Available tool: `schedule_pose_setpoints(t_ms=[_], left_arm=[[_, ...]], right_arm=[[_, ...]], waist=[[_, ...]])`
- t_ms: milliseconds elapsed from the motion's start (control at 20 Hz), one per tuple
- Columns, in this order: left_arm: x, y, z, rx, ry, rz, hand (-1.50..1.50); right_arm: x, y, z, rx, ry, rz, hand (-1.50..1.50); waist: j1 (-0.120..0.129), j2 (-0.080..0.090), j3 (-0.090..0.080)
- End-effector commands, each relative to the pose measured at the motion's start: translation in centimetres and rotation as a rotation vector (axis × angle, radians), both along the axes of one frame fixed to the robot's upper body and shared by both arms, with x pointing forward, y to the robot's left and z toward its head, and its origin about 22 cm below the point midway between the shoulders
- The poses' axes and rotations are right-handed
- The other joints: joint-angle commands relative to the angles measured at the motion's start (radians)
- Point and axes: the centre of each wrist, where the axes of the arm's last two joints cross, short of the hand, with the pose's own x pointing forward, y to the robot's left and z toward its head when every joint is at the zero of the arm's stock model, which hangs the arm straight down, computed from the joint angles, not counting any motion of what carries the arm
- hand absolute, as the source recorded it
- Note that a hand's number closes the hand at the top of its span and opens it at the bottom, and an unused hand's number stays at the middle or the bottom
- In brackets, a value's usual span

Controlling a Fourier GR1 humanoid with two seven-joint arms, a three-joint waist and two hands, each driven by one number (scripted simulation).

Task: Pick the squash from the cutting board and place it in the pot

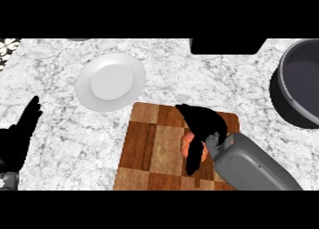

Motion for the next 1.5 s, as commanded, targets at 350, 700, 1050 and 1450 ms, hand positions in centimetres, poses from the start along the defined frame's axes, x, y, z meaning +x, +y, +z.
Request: schedule_pose_setpoints(t_ms=[350, 700, 1050, 1450], left_arm=[[1.0, 0.3, 0.8, -0.011, 0.013, -0.003, 0.0], [-0.7, -0.2, -0.5, 0.001, 0.004, 0.016, 0.0], [0.1, 1.5, 0.6, -0.004, 0.017, -0.005, 0.0], [-0.7, 0.6, 0.3, -0.01, 0.0, -0.002, 0.0]], right_arm=[[0.6, -0.6, -3.6, -0.144, 0.048, -0.04, -1.5], [0.0, -2.1, -4.4, -0.128, 0.066, -0.04, -1.5], [-1.1, -0.8, -7.2, -0.109, 0.024, 0.071, 1.5], [0.0, -1.3, -5.2, -0.114, 0.021, 0.061, 1.5]], waist=[[-0.004, 0.0, 0.0], [-0.005, -0.001, 0.0], [-0.005, 0.0, 0.0], [-0.004, 0.0, 0.0]])
